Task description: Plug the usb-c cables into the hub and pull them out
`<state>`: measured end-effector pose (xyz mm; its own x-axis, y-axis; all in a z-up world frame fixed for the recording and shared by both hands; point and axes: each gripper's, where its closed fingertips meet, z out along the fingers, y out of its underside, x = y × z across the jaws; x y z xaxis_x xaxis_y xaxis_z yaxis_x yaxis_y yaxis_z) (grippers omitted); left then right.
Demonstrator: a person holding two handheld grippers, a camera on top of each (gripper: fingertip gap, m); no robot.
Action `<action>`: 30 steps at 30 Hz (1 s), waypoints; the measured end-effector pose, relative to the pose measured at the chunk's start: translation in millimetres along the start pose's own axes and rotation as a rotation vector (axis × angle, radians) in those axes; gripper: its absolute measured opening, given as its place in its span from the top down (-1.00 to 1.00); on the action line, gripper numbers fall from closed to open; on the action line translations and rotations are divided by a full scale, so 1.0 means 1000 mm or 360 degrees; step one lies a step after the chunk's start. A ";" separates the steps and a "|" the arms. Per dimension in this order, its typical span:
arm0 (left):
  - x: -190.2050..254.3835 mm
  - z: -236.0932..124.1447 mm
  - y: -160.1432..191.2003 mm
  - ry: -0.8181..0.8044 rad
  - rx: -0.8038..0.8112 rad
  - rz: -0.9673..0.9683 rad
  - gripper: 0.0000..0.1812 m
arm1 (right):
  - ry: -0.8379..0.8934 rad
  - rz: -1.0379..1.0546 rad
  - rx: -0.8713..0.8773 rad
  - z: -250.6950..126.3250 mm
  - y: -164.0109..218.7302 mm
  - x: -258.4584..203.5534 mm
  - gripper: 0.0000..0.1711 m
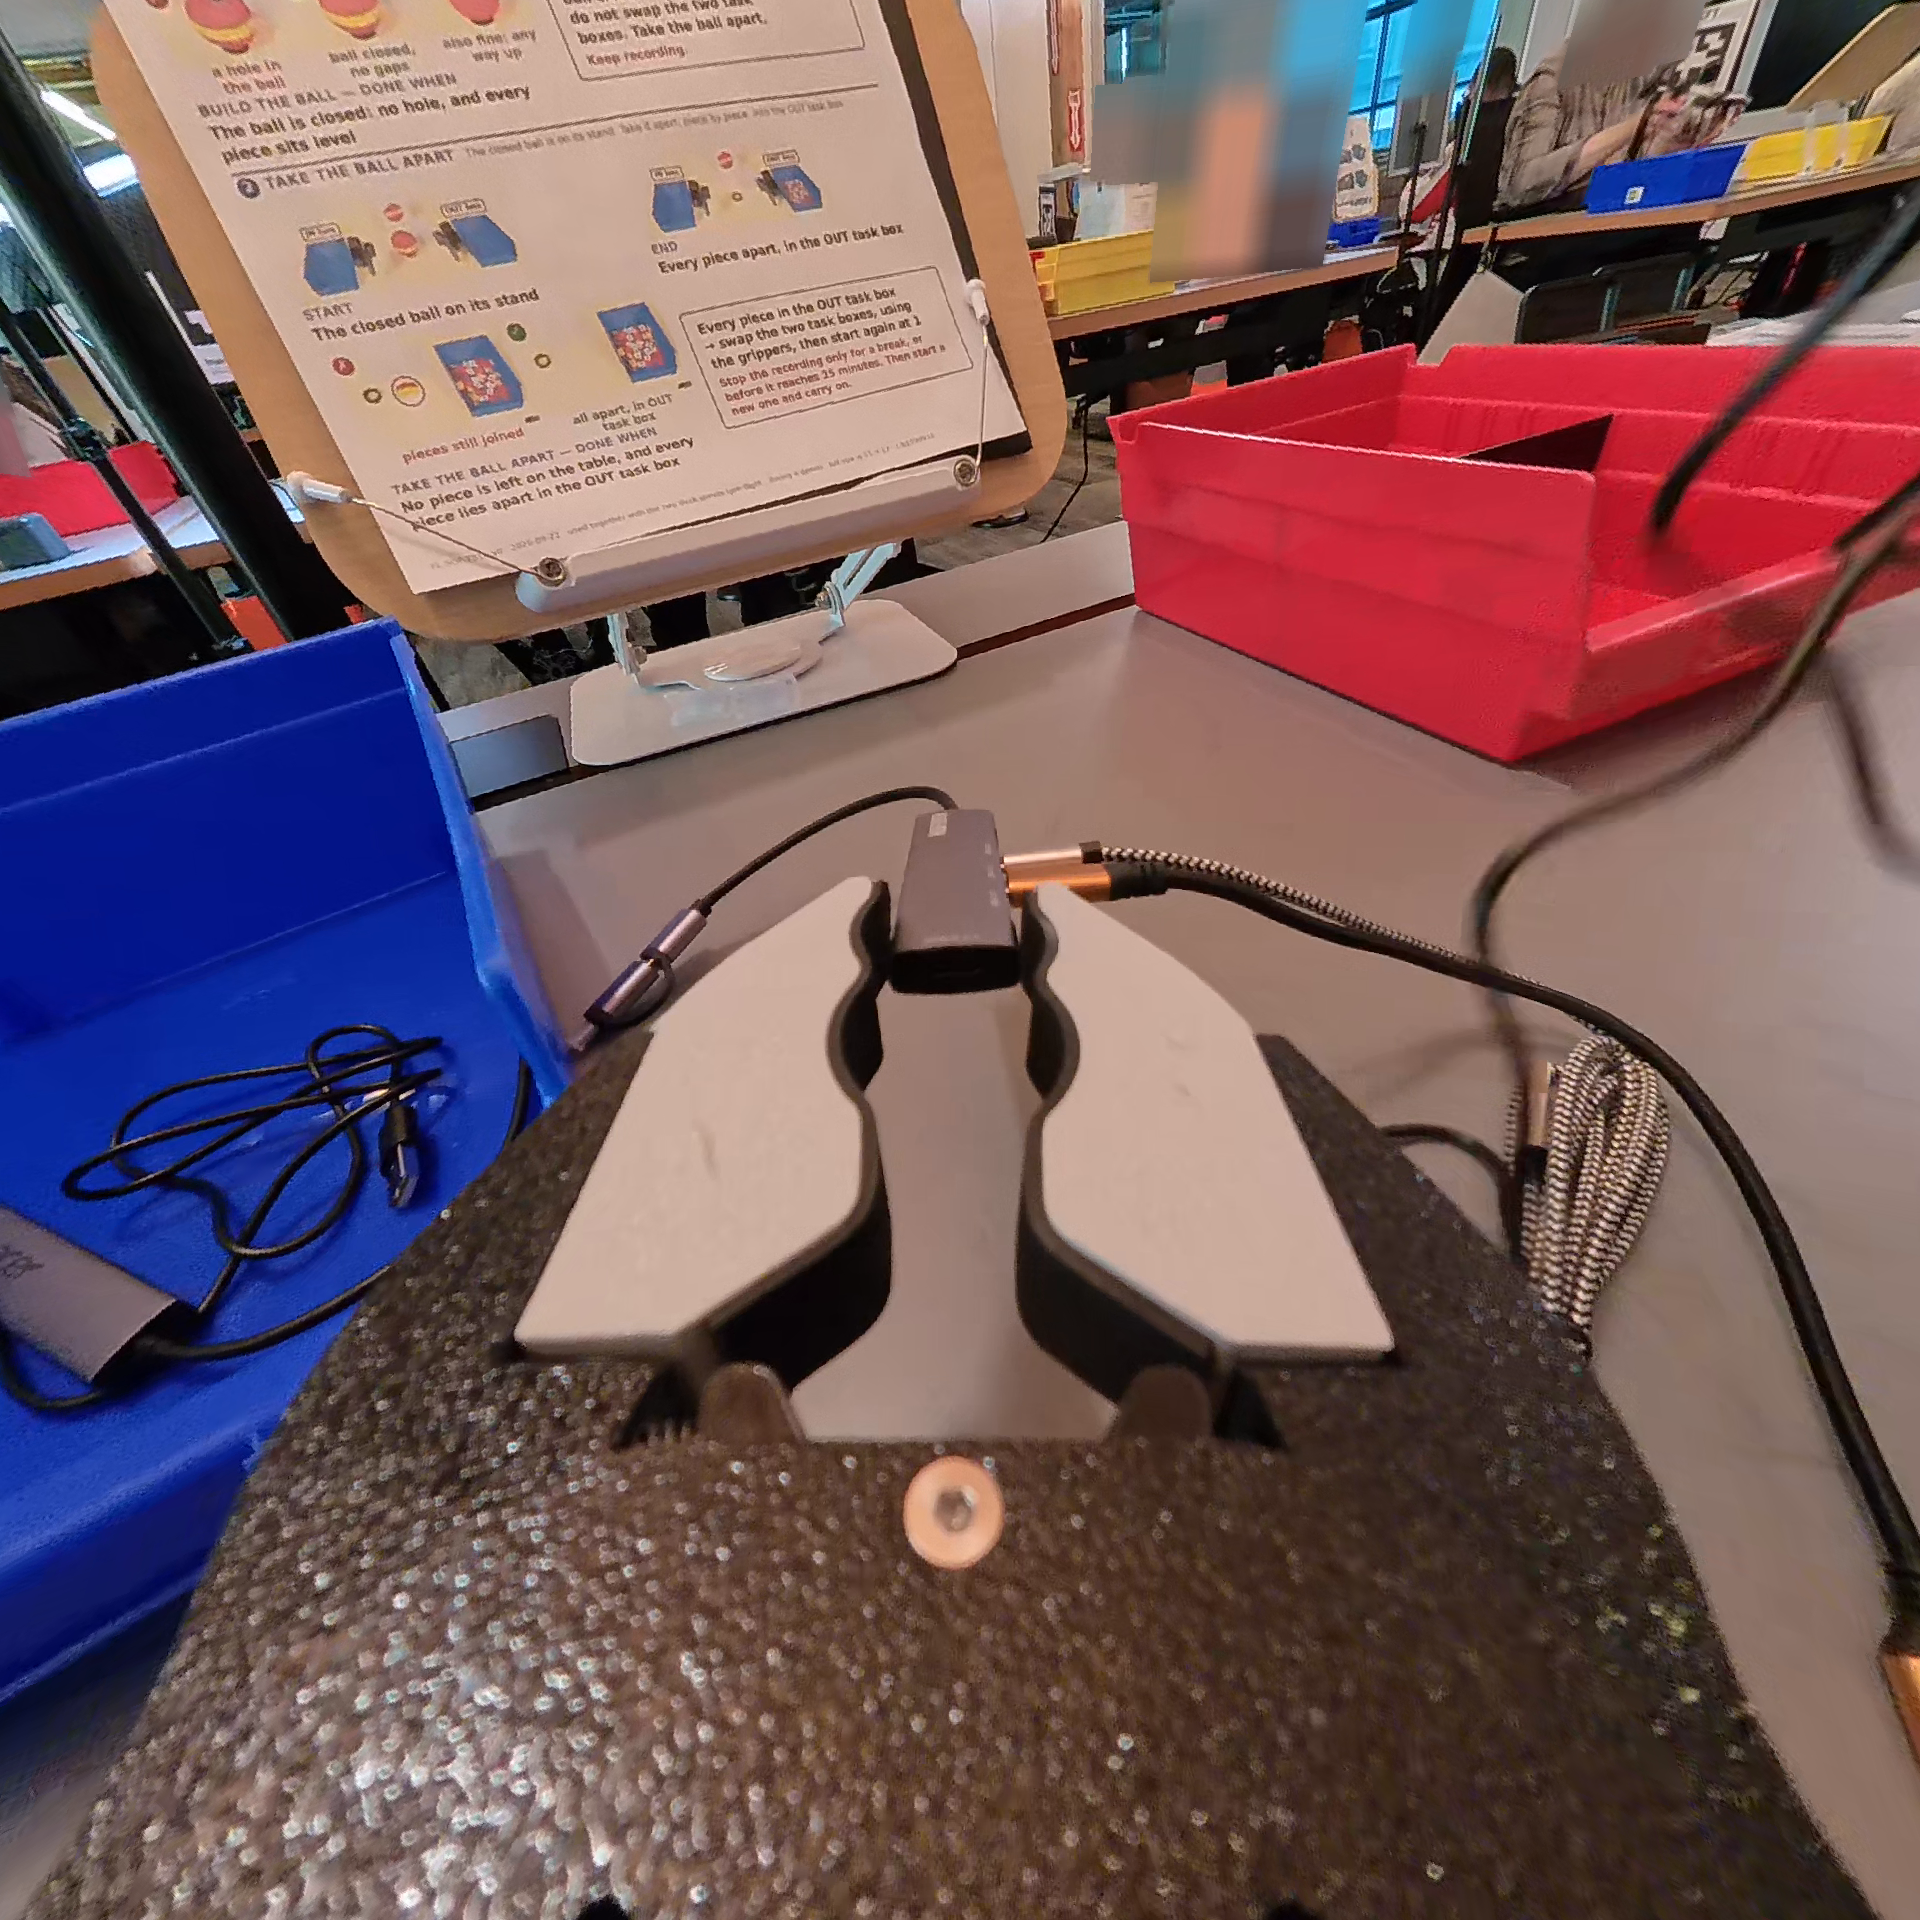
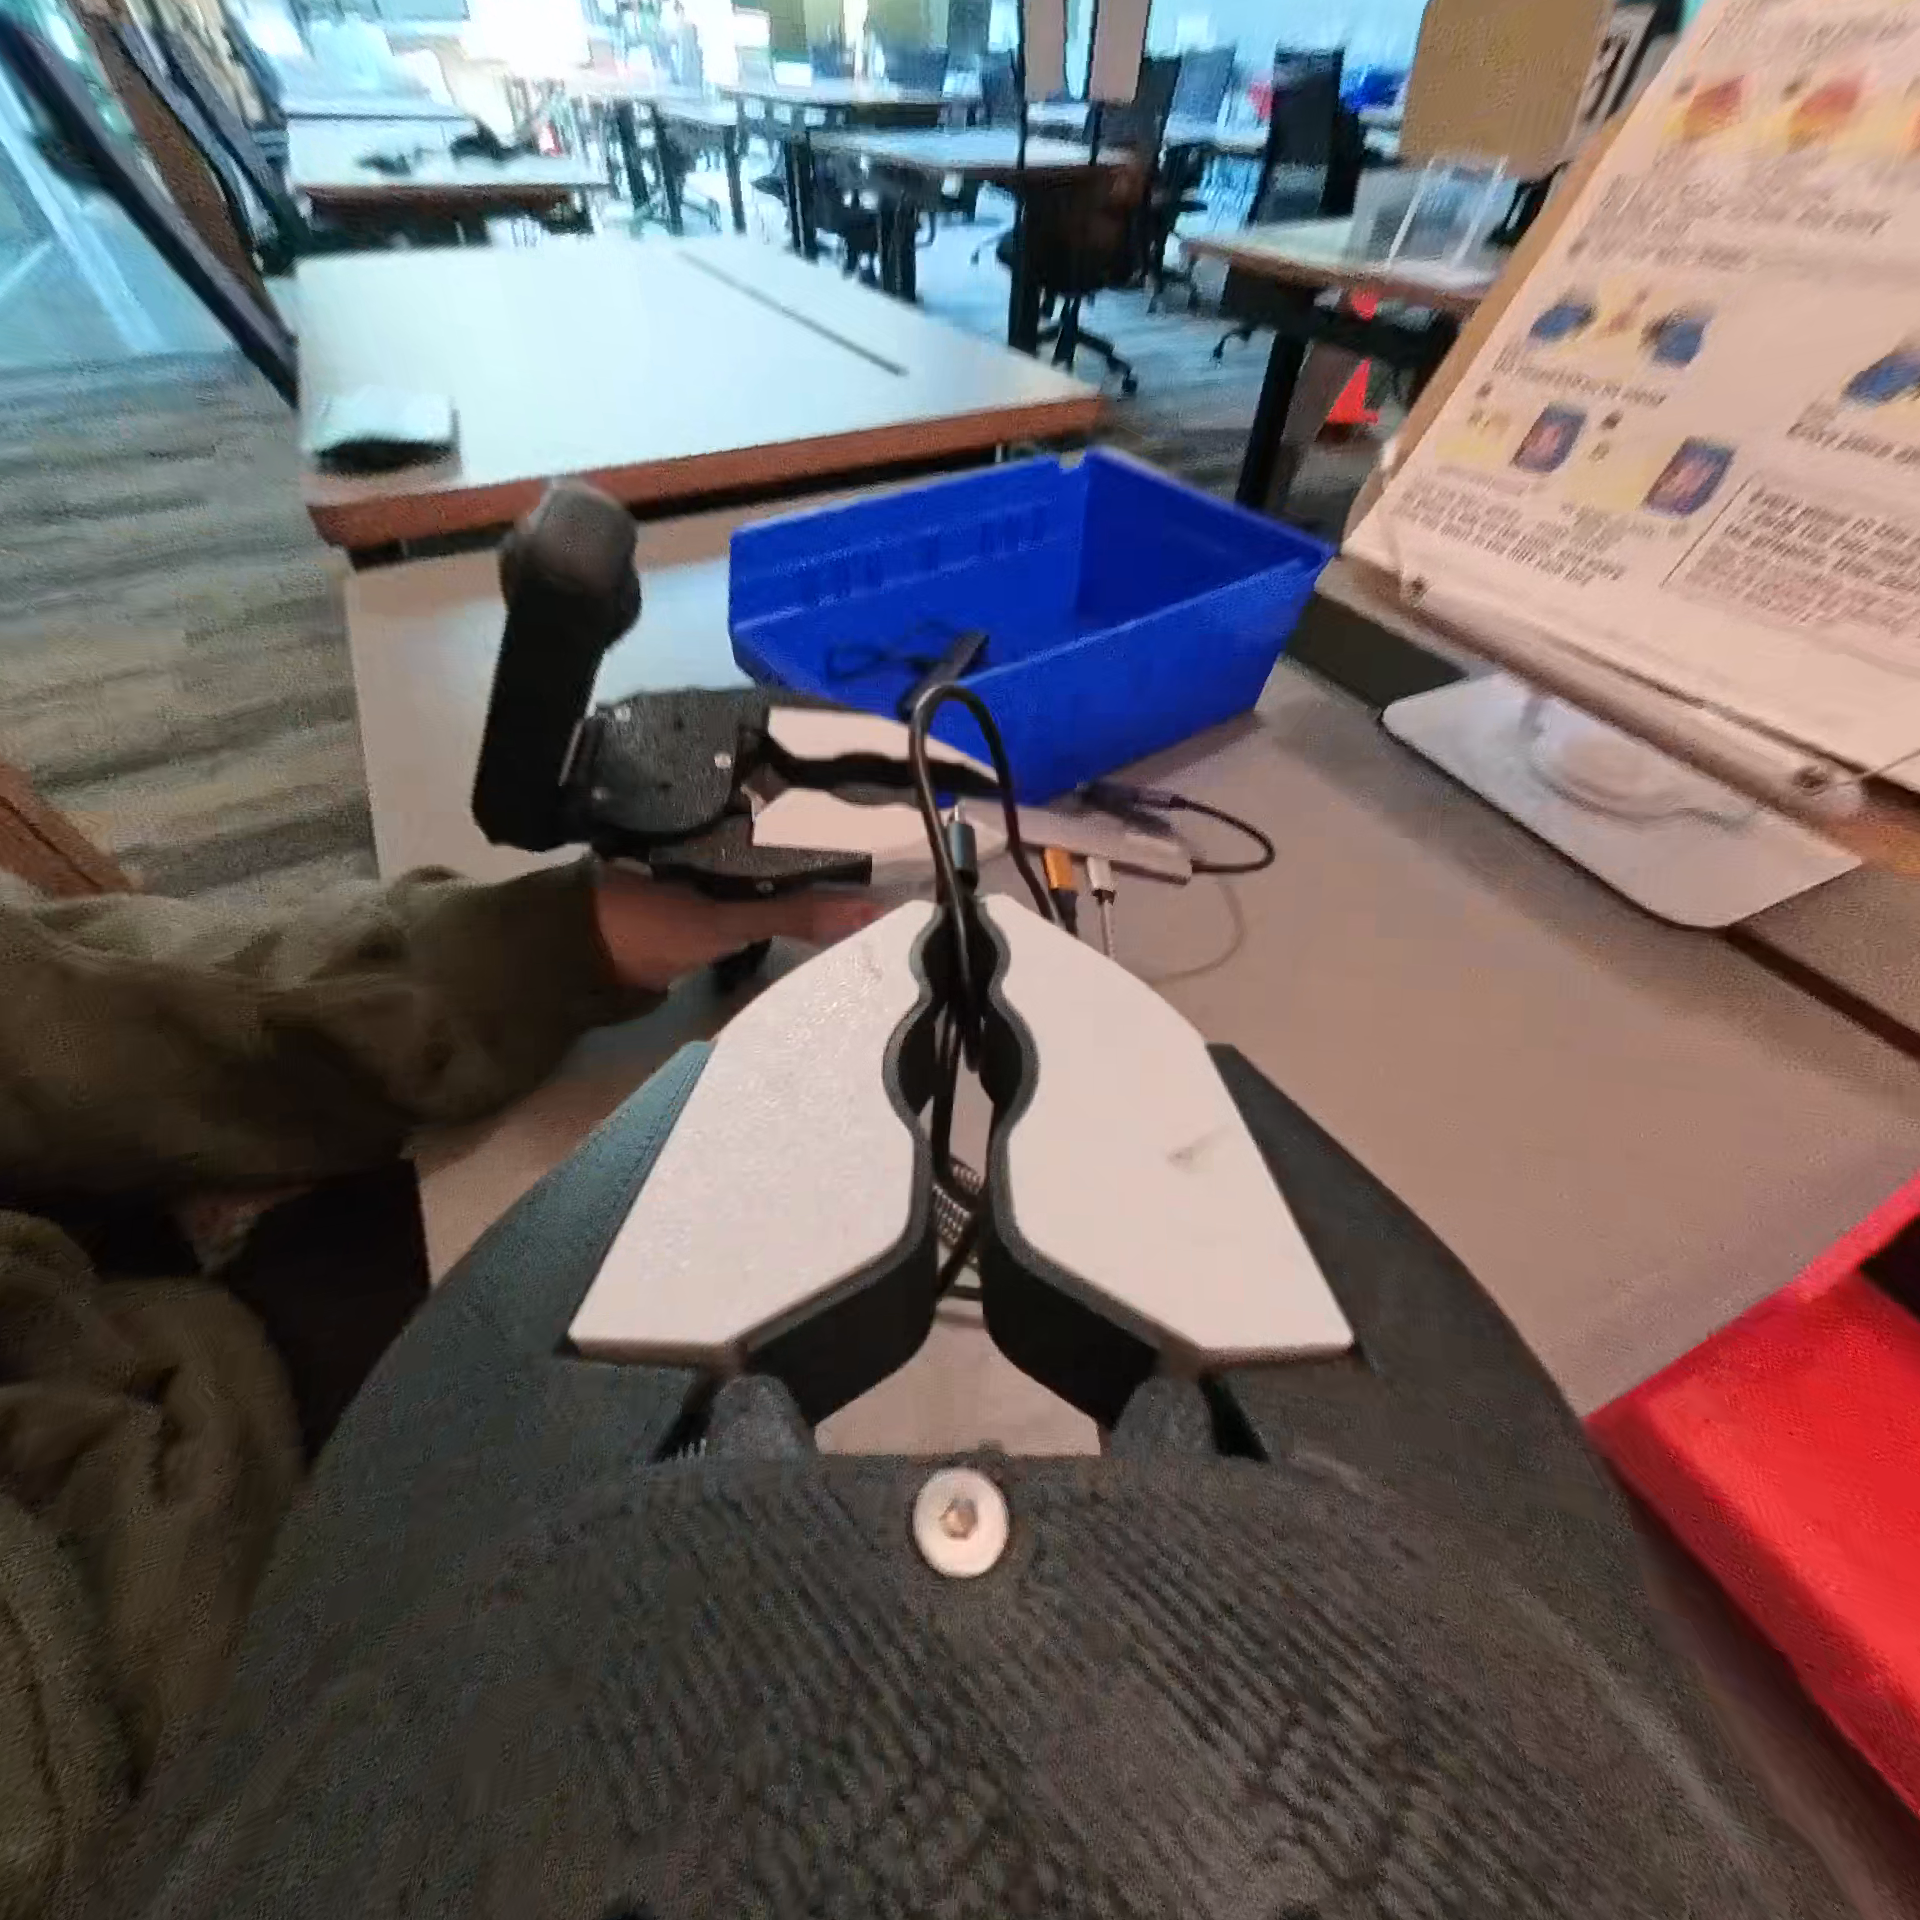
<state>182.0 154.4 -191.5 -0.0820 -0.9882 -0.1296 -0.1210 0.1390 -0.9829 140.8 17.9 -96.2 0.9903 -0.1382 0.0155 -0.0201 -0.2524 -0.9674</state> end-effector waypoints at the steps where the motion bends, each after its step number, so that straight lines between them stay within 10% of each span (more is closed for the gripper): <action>1: 0.000 0.000 0.000 -0.0001 -0.0001 0.0003 0.74 | 0.0009 -0.0013 0.0063 -0.010 -0.013 0.001 0.96; 14: 0.001 0.000 0.000 0.0007 -0.0005 0.0011 0.74 | 0.0710 -0.0212 0.0190 -0.111 -0.110 0.151 0.96; 28: 0.001 0.001 0.000 0.0009 -0.0006 0.0016 0.74 | 0.0999 0.0131 -0.0640 -0.076 0.046 0.274 0.97; 30: 0.002 0.001 0.000 0.0011 -0.0005 0.0020 0.74 | 0.1042 0.0241 -0.0709 -0.075 0.066 0.275 0.70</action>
<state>182.5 152.7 -192.2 -0.0901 -0.9859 -0.1409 -0.1232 0.1514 -0.9808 401.5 -108.3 -137.0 0.6936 -0.6998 0.1710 -0.3373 -0.5252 -0.7813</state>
